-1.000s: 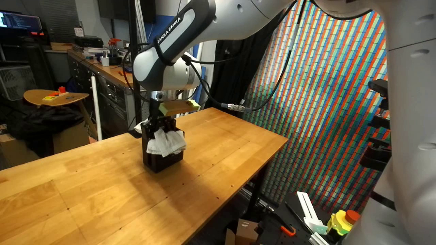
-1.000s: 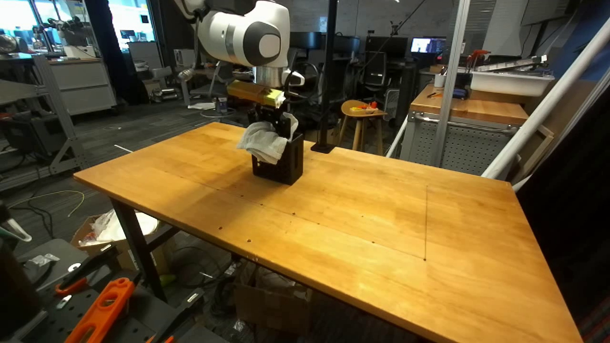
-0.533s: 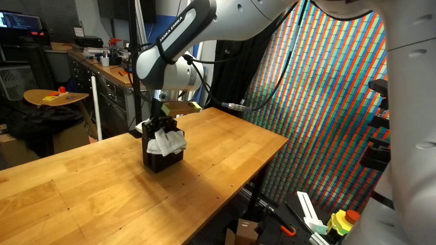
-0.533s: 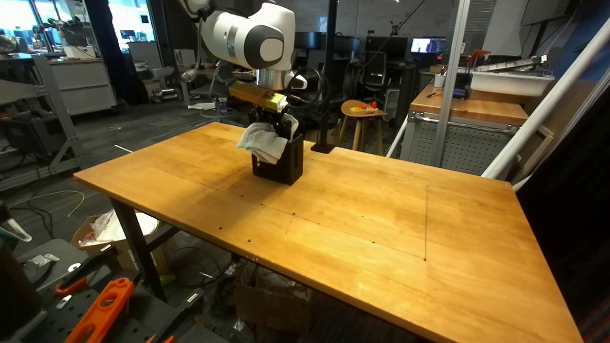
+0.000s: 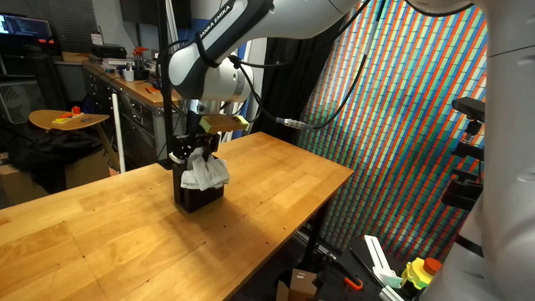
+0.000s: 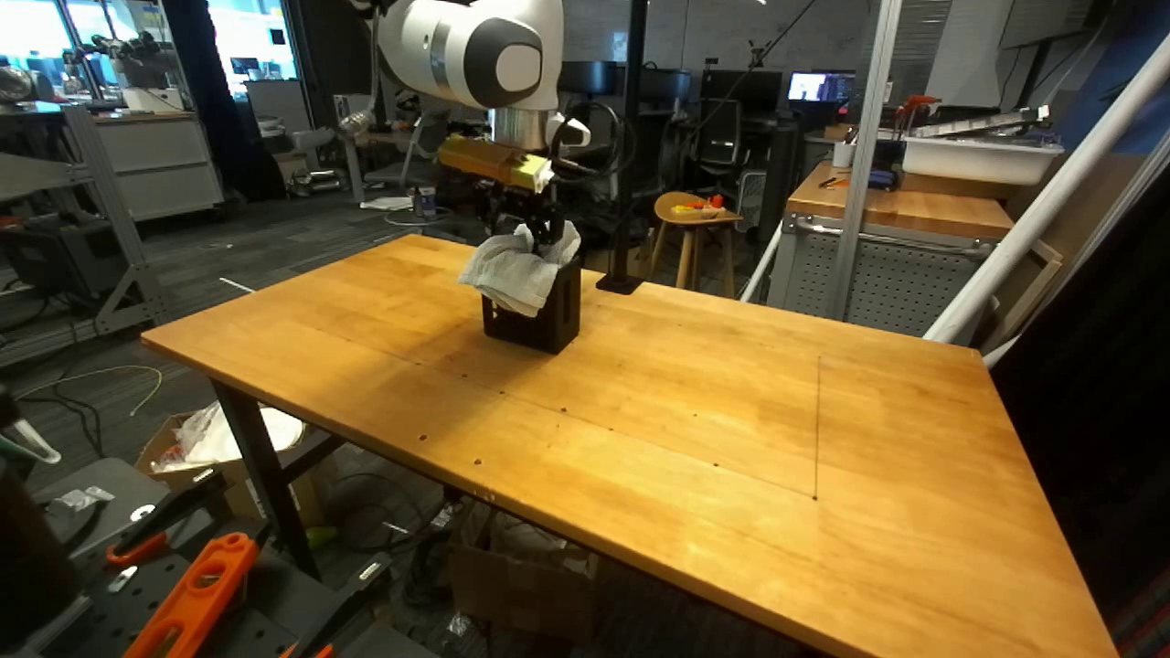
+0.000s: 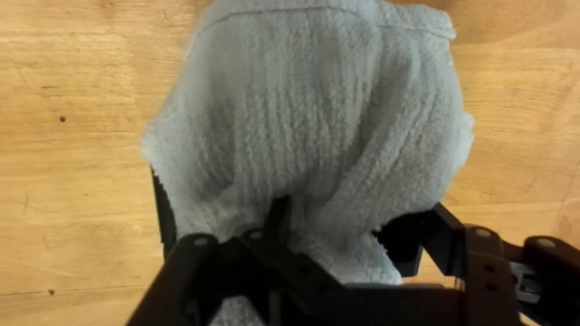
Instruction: Put the white towel in the black box
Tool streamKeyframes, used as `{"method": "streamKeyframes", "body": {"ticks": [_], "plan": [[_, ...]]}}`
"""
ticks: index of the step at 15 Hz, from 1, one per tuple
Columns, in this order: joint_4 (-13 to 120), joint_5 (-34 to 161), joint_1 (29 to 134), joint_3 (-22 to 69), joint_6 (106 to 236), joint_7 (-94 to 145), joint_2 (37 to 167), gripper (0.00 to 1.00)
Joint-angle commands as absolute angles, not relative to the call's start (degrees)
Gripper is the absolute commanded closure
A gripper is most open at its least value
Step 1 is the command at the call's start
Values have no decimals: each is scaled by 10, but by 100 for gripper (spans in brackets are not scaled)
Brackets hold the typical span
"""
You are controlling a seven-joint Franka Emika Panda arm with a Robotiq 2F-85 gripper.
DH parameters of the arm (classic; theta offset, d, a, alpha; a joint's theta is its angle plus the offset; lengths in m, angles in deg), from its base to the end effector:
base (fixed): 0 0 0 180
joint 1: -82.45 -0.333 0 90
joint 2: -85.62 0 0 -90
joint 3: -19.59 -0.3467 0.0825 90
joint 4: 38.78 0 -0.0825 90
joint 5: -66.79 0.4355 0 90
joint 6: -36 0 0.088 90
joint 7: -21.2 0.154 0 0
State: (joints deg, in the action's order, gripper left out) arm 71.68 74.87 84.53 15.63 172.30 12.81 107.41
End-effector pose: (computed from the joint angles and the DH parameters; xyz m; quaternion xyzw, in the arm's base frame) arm 0.6817 0.0273 0.2462 -0.9967 -0.0373 -0.0387 0.0611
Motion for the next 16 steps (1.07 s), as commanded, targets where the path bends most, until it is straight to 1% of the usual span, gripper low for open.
{"method": "streamKeyframes", "body": {"ticks": [1, 2, 3, 4, 5, 6, 7, 8, 9, 10, 11, 15, 16], "plan": [[725, 729, 835, 161, 1707, 136, 1034, 23], [723, 723, 831, 162, 1704, 139, 1028, 31], [722, 718, 829, 162, 1701, 140, 1022, 42], [720, 710, 825, 163, 1697, 144, 1017, 34], [717, 700, 822, 164, 1694, 146, 1014, 24], [715, 691, 818, 164, 1690, 150, 1010, 26], [714, 681, 815, 165, 1687, 154, 1007, 31], [712, 673, 812, 164, 1685, 156, 1004, 27], [711, 665, 809, 164, 1683, 159, 1002, 31], [710, 659, 807, 163, 1682, 161, 1001, 52], [708, 650, 804, 164, 1681, 165, 1002, 56], [705, 624, 797, 165, 1684, 169, 1008, 87], [706, 617, 797, 166, 1686, 168, 1010, 91]]}}
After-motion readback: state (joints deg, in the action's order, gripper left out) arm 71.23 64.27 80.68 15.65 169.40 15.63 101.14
